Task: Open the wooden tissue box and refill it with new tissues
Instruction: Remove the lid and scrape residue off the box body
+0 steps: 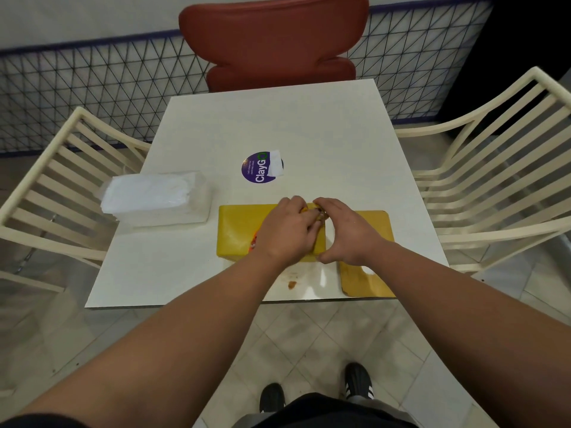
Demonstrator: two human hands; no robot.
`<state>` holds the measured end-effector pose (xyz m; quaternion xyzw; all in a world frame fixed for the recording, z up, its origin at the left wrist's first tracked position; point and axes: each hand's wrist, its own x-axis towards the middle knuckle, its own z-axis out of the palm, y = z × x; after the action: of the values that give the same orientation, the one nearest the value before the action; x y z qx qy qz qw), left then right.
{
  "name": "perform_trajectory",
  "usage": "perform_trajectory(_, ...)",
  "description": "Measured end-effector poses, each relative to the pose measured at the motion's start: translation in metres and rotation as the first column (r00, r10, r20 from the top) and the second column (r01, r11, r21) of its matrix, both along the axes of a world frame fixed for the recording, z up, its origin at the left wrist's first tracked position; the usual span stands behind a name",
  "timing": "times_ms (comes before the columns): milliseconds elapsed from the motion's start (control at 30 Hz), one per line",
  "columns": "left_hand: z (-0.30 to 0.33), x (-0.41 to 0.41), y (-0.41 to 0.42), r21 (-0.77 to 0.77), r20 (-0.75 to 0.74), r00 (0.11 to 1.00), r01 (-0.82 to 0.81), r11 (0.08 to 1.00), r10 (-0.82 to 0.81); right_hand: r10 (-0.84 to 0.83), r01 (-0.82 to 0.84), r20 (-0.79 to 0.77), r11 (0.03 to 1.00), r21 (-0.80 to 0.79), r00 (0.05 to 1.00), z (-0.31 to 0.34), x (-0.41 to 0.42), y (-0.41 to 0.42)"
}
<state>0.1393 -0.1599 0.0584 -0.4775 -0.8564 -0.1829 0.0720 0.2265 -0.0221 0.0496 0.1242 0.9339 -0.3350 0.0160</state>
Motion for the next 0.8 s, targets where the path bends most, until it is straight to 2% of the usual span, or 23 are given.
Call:
perform_trajectory(67, -0.003, 0.002, -0.003, 0.018, 0.002, 1.0, -0.016, 1.0, 0.016, 0.003, -0.003, -0.003, 1.0, 0.008, 1.0, 0.0, 0.001, 0.0)
perform_trajectory(133, -0.004, -0.004, -0.009, 0.06, 0.039, 0.987, -0.155, 0.986, 0.153, 0.006, -0.006, 0.0, 1.0, 0.026, 1.0, 0.0, 0.001, 0.0)
perform_trajectory(300, -0.006, -0.028, -0.045, 0.064, 0.142, 0.883, -0.46, 0.886, 0.448, 0.009, -0.011, 0.032, 0.998, 0.061, 0.999, 0.001, 0.001, 0.002)
perform_trajectory(500, -0.008, -0.053, -0.087, 0.054, 0.164, 0.754, -0.651, 0.757, 0.636, 0.011, -0.013, 0.031, 0.998, 0.066, 0.999, 0.001, -0.001, 0.003)
perform_trajectory(567, -0.006, -0.048, -0.085, 0.076, 0.156, 0.752, -0.655, 0.751, 0.64, 0.013, -0.014, 0.026, 0.998, 0.068, 1.0, 0.0, -0.001, 0.003)
perform_trajectory(633, -0.005, -0.035, -0.07, 0.077, 0.155, 0.791, -0.607, 0.791, 0.592, 0.013, -0.015, 0.022, 0.997, 0.072, 1.0, -0.001, 0.0, 0.002)
perform_trajectory(800, -0.01, 0.015, -0.015, 0.144, 0.129, 0.942, -0.327, 0.934, 0.31, 0.001, -0.001, 0.008, 0.998, 0.061, 1.0, -0.001, 0.001, 0.0)
